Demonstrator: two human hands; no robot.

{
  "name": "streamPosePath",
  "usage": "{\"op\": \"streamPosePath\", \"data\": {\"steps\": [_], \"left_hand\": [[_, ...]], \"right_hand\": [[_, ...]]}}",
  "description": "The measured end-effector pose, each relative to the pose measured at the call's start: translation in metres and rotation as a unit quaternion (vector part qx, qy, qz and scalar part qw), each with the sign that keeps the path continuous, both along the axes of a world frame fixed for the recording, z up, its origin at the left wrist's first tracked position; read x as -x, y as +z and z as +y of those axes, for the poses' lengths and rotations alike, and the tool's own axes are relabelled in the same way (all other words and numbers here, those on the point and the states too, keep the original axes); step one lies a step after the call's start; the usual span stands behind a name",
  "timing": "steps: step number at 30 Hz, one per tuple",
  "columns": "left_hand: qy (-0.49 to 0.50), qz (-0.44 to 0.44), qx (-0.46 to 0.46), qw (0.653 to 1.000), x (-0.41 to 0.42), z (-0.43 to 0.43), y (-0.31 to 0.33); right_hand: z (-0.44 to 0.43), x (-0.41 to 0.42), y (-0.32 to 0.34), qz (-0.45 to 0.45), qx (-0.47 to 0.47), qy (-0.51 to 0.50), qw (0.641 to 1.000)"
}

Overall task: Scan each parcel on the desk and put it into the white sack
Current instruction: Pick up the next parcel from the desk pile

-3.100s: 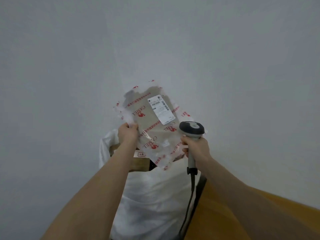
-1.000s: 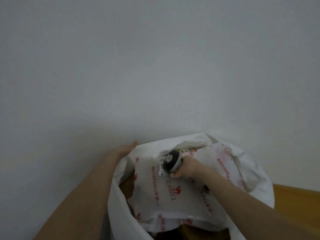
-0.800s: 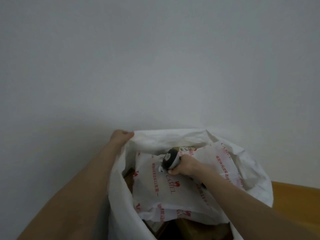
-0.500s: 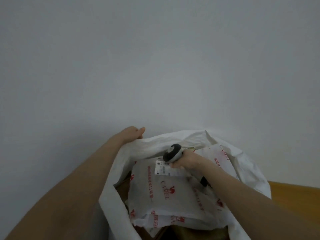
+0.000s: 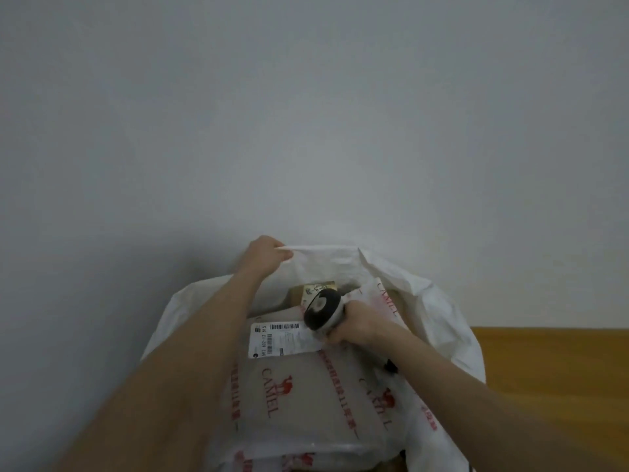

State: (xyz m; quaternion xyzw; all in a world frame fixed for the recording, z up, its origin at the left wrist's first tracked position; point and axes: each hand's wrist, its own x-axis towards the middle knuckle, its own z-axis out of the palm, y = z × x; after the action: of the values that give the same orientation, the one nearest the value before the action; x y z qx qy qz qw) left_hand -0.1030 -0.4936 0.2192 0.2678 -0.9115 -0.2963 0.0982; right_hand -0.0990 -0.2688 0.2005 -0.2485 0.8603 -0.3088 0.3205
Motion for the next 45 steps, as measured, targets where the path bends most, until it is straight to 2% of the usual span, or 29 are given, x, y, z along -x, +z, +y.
{"op": "streamPosePath", "data": {"steps": [1,3,5,6,9,11,14,17,19,22,24,26,29,32,35,39,41,43,45], "left_hand": [[0.000,0.047,-0.007,0.999,-0.004,-0.002,0.012],[-0.044,0.082,-0.034,0.995,-0.017,0.000,0.032],[-0.083,0.060,-0.045,0.994,-0.033,0.001,0.041],[-0.070,0.047,-0.034,0.996,-0.042,-0.002,0.042],[0.035,-0.020,0.034,0.999,-0.081,-0.022,0.042],[0.132,-0.106,0.069,0.983,-0.120,-0.034,0.038],[0.233,-0.162,-0.003,0.959,-0.181,-0.020,0.030],[0.260,-0.187,-0.098,0.942,-0.223,0.014,0.023],[0.296,-0.144,-0.085,0.941,-0.239,0.027,0.024],[0.378,0.073,-0.039,0.922,-0.247,0.024,0.045],[0.393,0.165,-0.038,0.904,-0.250,0.029,0.063],[0.367,0.157,-0.021,0.917,-0.247,0.044,0.070],[0.338,0.043,0.066,0.938,-0.243,0.078,0.057],[0.373,0.033,0.112,0.920,-0.244,0.114,0.039],[0.447,0.045,0.042,0.892,-0.256,0.139,0.026],[0.495,0.054,-0.168,0.851,-0.280,0.161,0.008],[0.468,0.051,-0.274,0.838,-0.293,0.174,-0.004],[0.409,0.036,-0.353,0.840,-0.301,0.187,-0.009],[0.395,0.111,-0.360,0.838,-0.306,0.188,-0.006]], "right_hand": [[0.000,0.001,-0.002,-0.009,0.003,-0.011,1.000],[0.001,0.001,-0.005,-0.019,0.004,-0.023,1.000],[0.001,0.000,-0.002,-0.024,0.011,-0.026,0.999],[0.001,0.001,0.001,-0.023,0.015,-0.026,0.999],[0.004,0.002,0.021,-0.010,0.051,-0.044,0.998],[0.008,-0.001,0.038,-0.045,0.099,-0.057,0.992],[0.016,-0.017,0.051,-0.065,0.079,0.008,0.995],[0.021,-0.039,0.049,-0.086,0.062,0.050,0.993],[0.022,-0.051,0.045,-0.073,0.065,0.072,0.993],[0.027,-0.059,0.049,-0.043,0.071,0.084,0.993],[0.032,-0.060,0.055,-0.045,0.089,0.072,0.992],[0.040,-0.062,0.065,-0.043,0.103,0.075,0.991],[0.058,-0.064,0.078,-0.035,0.106,0.089,0.990],[0.079,-0.069,0.078,-0.024,0.092,0.090,0.991],[0.095,-0.079,0.070,-0.027,0.116,0.087,0.989],[0.107,-0.090,0.052,-0.039,0.159,0.036,0.986],[0.111,-0.096,0.046,-0.038,0.171,0.013,0.984],[0.119,-0.102,0.044,-0.027,0.180,-0.001,0.983],[0.126,-0.108,0.044,-0.021,0.193,-0.015,0.981]]}}
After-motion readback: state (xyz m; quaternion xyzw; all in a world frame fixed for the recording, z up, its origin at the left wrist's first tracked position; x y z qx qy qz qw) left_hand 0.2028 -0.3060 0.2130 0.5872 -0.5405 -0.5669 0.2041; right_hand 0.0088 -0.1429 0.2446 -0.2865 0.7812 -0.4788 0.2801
